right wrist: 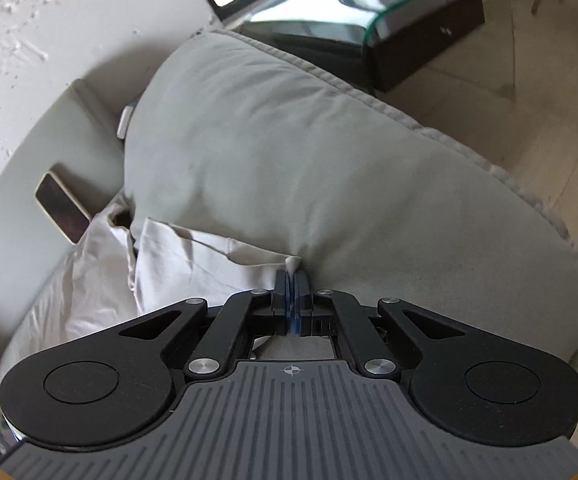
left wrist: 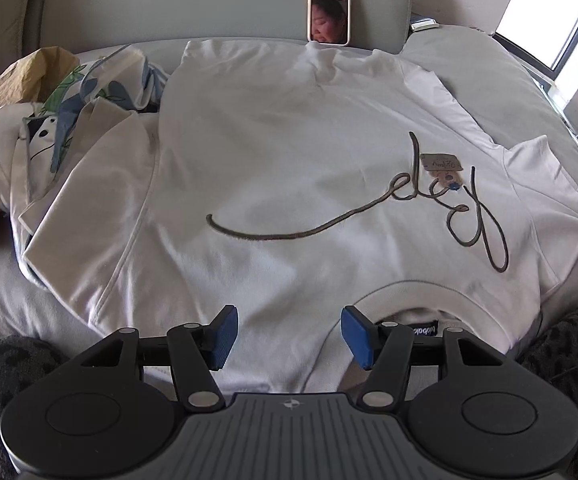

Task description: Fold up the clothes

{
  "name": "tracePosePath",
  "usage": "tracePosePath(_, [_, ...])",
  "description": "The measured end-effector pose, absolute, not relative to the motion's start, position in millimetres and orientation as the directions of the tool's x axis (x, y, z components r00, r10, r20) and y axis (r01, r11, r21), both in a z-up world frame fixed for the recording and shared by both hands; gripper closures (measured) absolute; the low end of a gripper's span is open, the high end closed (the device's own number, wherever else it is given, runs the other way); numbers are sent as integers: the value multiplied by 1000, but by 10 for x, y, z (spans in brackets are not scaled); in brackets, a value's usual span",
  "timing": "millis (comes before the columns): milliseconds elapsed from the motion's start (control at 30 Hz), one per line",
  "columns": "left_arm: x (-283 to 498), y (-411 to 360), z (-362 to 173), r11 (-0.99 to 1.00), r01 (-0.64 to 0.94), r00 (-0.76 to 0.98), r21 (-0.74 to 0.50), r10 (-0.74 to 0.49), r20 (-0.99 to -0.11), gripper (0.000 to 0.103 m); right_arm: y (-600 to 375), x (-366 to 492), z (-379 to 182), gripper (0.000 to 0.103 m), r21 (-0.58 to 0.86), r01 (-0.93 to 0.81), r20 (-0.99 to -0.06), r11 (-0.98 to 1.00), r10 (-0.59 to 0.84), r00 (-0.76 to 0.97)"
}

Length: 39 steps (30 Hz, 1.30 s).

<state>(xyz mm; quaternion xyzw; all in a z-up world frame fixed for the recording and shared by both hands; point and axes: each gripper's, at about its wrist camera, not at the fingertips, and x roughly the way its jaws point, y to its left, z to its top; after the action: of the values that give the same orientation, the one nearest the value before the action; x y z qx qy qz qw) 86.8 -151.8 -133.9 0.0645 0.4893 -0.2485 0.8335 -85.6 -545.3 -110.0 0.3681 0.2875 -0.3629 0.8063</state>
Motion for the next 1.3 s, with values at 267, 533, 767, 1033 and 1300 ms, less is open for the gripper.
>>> tracePosePath(267, [849, -1131, -1328, 917, 366, 454, -157, -323, -830, 43, -4803, -755, -591, 57, 362, 686, -645, 632, -361, 674])
tracePosePath(533, [886, -425, -1189, 949, 166, 551, -268, -315, -773, 44, -4038, -556, -743, 55, 544, 479, -642, 689, -26, 766])
tracePosePath(767, [1143, 263, -1049, 933, -75, 714, -351, -196, -672, 64, -3722, -449, -909, 55, 538, 447, -684, 714, 60, 727])
tracePosePath(1033, [1601, 436, -1228, 847, -139, 663, -513, -305, -684, 75, -3532, -390, -844, 55, 515, 411, -698, 752, 90, 710])
tracePosePath(1300, [1741, 285, -1325, 854, -79, 610, -515, -367, -702, 73, -3486, -326, -876, 55, 499, 421, -723, 758, 96, 684])
